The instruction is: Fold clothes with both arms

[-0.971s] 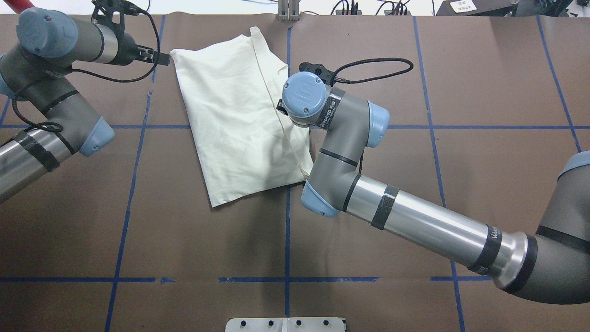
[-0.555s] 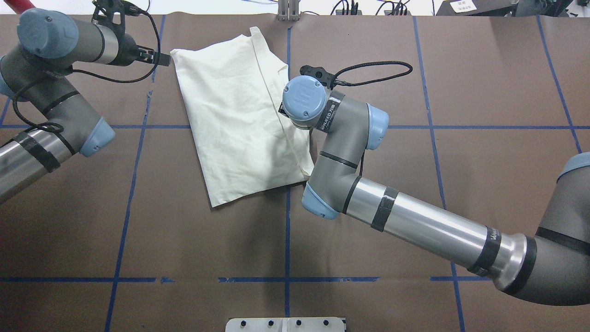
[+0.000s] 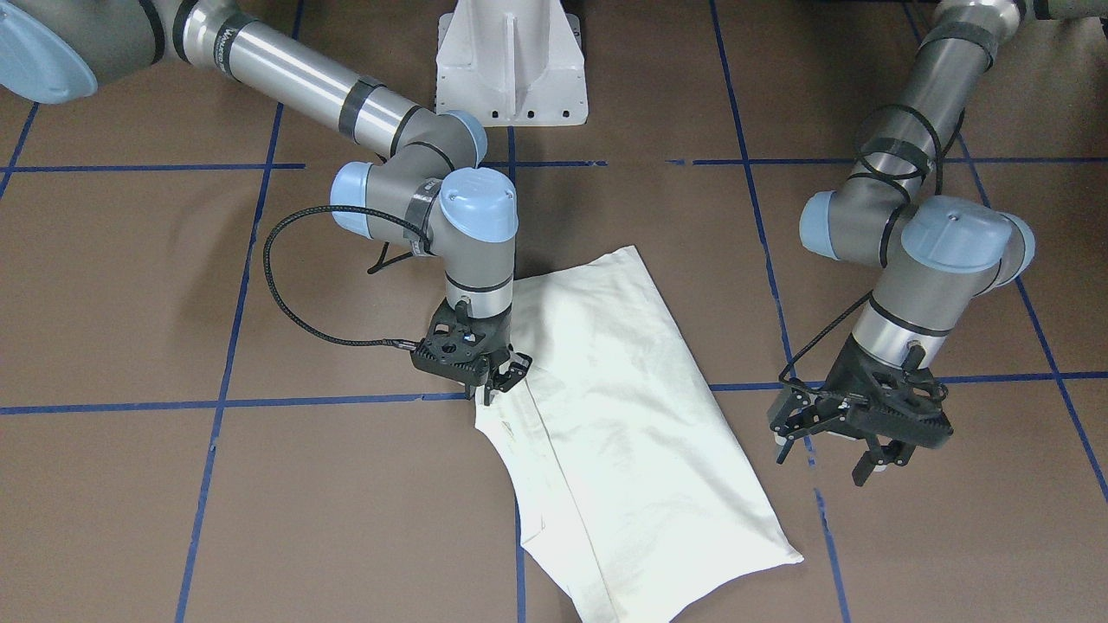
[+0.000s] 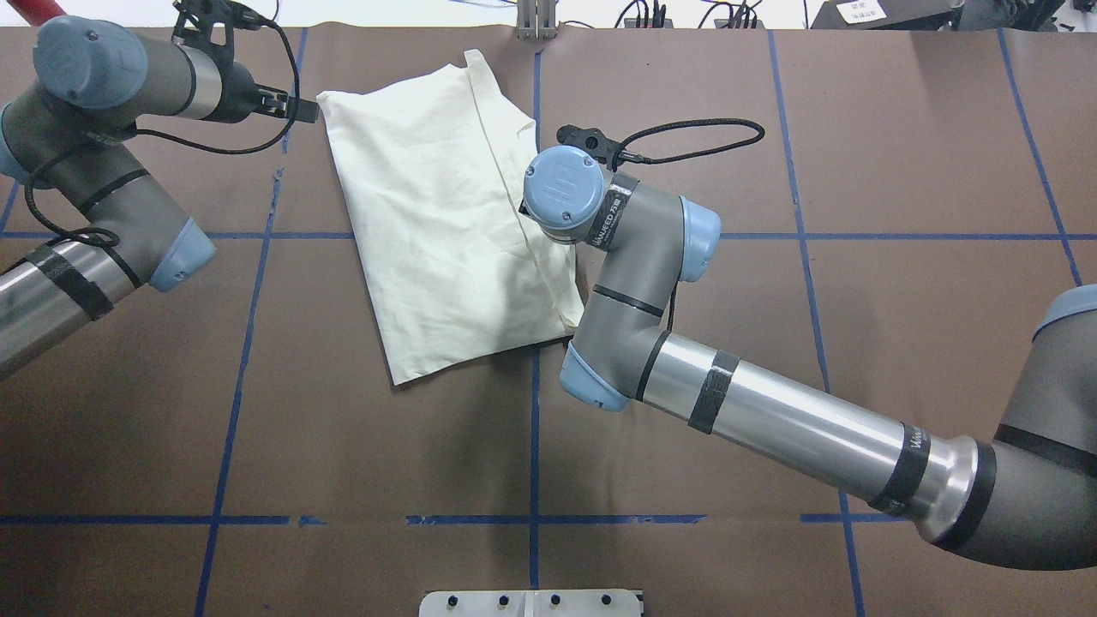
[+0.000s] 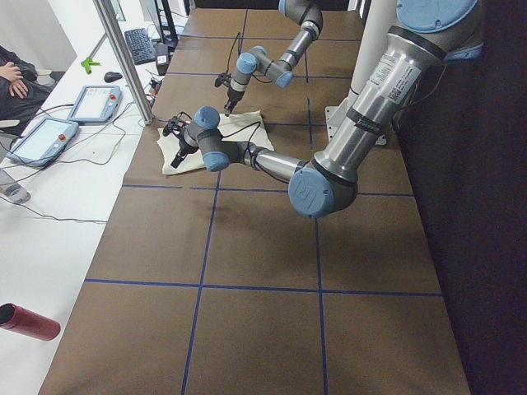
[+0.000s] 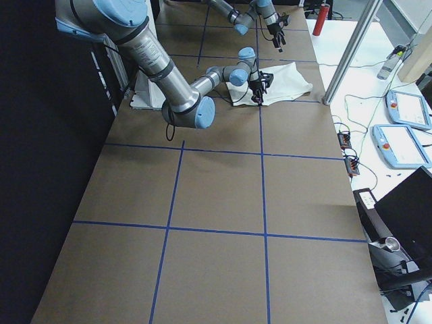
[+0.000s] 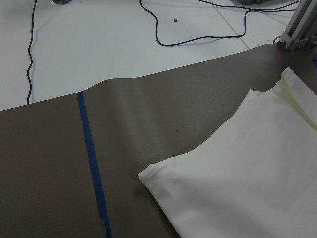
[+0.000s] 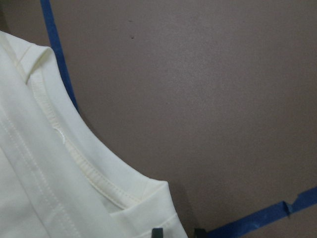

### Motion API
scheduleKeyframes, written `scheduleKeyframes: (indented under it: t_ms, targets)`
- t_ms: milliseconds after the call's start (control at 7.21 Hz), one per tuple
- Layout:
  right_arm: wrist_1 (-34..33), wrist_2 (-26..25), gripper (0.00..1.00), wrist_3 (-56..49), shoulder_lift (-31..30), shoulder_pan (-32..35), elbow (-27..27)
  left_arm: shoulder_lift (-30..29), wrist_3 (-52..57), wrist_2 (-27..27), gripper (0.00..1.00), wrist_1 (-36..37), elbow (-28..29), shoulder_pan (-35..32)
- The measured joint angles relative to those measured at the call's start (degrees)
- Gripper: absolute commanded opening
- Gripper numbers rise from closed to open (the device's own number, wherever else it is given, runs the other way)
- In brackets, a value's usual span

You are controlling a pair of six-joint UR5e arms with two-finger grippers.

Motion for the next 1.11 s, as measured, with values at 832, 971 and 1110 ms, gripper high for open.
scheduleKeyframes:
  t_ms: [832, 971, 1110]
  targets:
    - [0.1, 0.0, 0.0, -0.1, 0.2, 0.0, 0.2, 0.0, 0.0, 0.0, 1.0, 0.0, 0.0, 0.1]
    - [0.1, 0.0, 0.0, -0.3, 0.2, 0.1, 0.3, 0.0, 0.0, 0.0, 1.0, 0.0, 0.0, 0.1]
    - [0.1, 0.0, 0.14, -0.5, 0.3, 0.1, 0.4, 0.0, 0.0, 0.0, 1.0, -0.1, 0.0, 0.2]
